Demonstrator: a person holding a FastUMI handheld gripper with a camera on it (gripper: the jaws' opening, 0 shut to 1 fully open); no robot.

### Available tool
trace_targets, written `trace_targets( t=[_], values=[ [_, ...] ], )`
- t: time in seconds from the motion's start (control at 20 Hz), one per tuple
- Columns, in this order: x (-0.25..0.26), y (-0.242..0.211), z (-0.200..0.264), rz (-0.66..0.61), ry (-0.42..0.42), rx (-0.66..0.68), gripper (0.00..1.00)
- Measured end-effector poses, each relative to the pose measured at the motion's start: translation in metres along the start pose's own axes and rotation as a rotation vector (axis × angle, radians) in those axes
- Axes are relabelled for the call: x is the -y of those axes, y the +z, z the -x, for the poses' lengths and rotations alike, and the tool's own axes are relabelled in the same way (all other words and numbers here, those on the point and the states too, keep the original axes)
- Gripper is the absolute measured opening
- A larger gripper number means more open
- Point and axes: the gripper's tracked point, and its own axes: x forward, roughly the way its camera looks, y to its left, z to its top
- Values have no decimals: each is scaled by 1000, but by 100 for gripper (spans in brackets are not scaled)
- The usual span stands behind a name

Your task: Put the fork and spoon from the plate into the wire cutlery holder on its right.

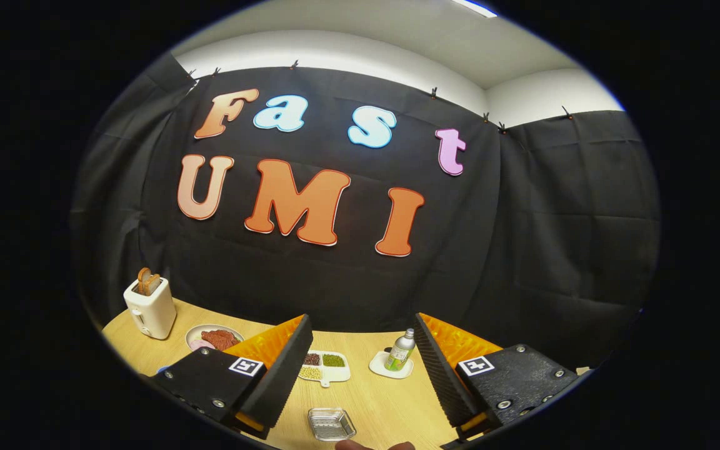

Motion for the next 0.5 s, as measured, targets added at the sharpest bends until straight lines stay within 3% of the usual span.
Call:
trace_targets(
  t=[0.5],
  values=[
    [-26, -12, 4, -15, 63, -18, 98]
  ],
)
